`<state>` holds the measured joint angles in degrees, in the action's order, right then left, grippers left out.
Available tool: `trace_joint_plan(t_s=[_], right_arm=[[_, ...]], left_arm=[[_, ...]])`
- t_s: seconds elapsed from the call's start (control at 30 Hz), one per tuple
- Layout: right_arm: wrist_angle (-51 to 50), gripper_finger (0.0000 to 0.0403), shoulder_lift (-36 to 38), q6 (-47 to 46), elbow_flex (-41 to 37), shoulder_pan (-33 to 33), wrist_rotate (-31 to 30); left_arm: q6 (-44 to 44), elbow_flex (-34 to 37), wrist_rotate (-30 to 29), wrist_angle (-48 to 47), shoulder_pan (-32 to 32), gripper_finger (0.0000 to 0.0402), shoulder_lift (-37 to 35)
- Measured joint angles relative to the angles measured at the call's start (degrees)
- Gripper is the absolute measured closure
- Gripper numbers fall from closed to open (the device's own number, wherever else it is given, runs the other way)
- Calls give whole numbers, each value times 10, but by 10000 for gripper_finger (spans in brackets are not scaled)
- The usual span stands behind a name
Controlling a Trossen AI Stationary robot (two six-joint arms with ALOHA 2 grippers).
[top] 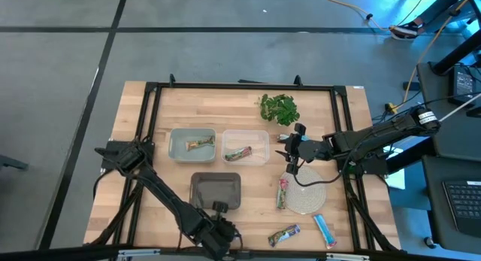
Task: Pick and place Granola Bars by type
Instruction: Put the blue granola bar into the black transparent bin
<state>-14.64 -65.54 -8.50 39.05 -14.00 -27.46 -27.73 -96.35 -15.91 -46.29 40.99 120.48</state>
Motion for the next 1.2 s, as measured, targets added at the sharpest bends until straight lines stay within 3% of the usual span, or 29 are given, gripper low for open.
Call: trace_joint_plan(t_s=[0.17,0.37,0.5,0.83,1.2], right_arm=[[0,231,0,0,0,0,0],[0,231,0,0,0,0,0],[-1,231,0,0,0,0,0],[-2,231,0,-1,0,0,0],[-3,231,0,-1,0,0,0]], left_arm=[[-10,-62,-11,-102,-2,343,-1],[-31,-80,-131,-212,-3,343,-1],[-82,-70,-170,-257,-7,343,-1],[-131,-20,-152,-253,-30,343,-1],[-131,-17,-141,-252,-37,343,-1]])
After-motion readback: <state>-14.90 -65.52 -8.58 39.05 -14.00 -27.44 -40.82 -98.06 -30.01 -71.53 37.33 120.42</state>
